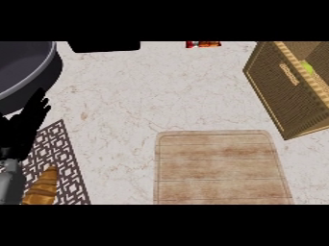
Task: Pick the pear from the cutting board and place it in the basket
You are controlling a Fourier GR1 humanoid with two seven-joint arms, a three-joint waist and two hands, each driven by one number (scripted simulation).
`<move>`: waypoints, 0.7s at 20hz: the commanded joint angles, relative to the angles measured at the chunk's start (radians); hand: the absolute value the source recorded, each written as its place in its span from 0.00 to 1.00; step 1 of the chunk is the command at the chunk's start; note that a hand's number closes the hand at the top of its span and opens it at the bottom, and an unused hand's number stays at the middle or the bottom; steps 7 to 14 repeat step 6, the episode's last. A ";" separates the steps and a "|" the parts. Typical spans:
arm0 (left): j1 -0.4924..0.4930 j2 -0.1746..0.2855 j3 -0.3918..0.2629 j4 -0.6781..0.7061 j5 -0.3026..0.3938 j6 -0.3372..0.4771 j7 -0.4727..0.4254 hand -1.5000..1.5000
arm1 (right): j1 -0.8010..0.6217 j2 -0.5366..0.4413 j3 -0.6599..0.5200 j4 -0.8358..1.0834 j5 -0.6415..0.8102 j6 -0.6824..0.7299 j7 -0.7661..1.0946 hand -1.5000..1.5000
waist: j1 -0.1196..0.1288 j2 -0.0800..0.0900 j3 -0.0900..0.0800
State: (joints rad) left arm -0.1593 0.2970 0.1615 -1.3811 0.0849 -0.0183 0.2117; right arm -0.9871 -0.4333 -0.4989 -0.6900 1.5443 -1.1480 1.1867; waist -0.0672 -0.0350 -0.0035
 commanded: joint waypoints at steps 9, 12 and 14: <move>0.049 0.051 0.057 -0.011 0.030 -0.019 0.022 0.50 | 0.218 0.199 0.028 -0.338 -0.104 0.104 0.037 0.00 | -0.056 -0.024 0.000; 0.049 0.051 0.057 -0.011 0.030 -0.019 0.022 0.50 | 0.218 0.199 0.028 -0.338 -0.104 0.104 0.037 0.00 | -0.056 -0.024 0.000; 0.049 0.051 0.057 -0.011 0.030 -0.019 0.022 0.50 | 0.218 0.199 0.028 -0.338 -0.104 0.104 0.037 0.00 | -0.056 -0.024 0.000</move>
